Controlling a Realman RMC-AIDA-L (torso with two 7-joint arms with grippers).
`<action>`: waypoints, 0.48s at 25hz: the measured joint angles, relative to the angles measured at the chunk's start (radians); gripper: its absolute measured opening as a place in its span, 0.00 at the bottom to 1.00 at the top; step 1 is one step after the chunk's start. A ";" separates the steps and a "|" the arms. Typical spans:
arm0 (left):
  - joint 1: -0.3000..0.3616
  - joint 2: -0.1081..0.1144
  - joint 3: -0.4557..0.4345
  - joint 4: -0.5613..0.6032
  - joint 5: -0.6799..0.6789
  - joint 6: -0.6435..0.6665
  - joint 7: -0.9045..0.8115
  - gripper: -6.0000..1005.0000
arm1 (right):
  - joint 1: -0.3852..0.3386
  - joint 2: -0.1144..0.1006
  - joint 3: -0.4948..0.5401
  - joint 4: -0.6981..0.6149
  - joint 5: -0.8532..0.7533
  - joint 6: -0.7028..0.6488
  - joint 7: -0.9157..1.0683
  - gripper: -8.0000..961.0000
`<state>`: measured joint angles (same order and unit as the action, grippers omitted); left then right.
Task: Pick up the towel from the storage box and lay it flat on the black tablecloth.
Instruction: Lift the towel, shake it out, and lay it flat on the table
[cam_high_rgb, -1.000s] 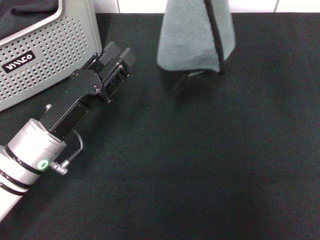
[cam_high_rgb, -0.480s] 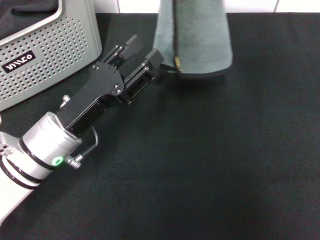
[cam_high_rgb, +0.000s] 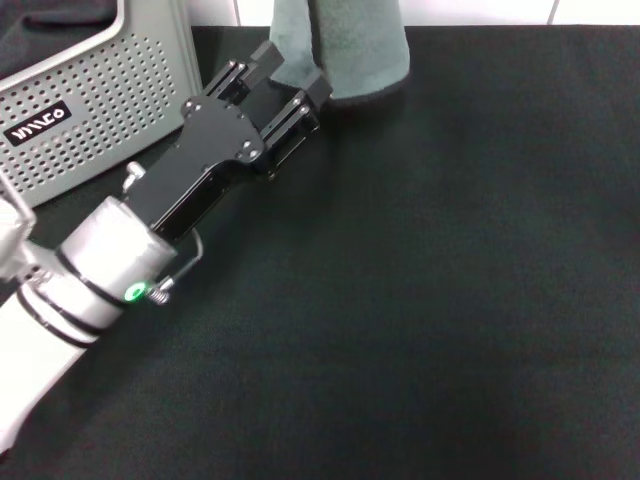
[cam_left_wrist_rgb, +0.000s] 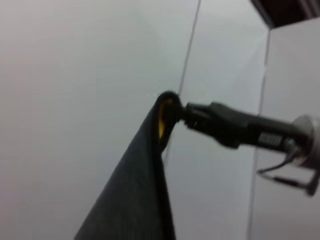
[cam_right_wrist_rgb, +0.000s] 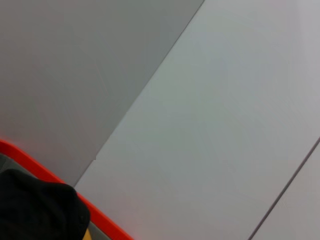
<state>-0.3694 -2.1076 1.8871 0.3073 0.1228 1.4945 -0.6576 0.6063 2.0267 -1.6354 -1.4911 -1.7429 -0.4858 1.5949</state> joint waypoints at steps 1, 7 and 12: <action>0.000 0.000 0.021 0.012 -0.027 -0.030 0.017 0.68 | 0.007 0.000 -0.009 0.007 -0.003 0.016 0.000 0.02; -0.010 0.000 0.150 0.057 -0.203 -0.142 0.138 0.68 | 0.054 0.001 -0.046 0.061 -0.009 0.090 0.000 0.02; -0.011 0.000 0.253 0.099 -0.375 -0.202 0.259 0.68 | 0.078 0.001 -0.069 0.091 -0.010 0.124 0.000 0.02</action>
<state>-0.3801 -2.1076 2.1405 0.4062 -0.2521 1.2927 -0.3982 0.6843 2.0278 -1.7049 -1.4001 -1.7526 -0.3615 1.5954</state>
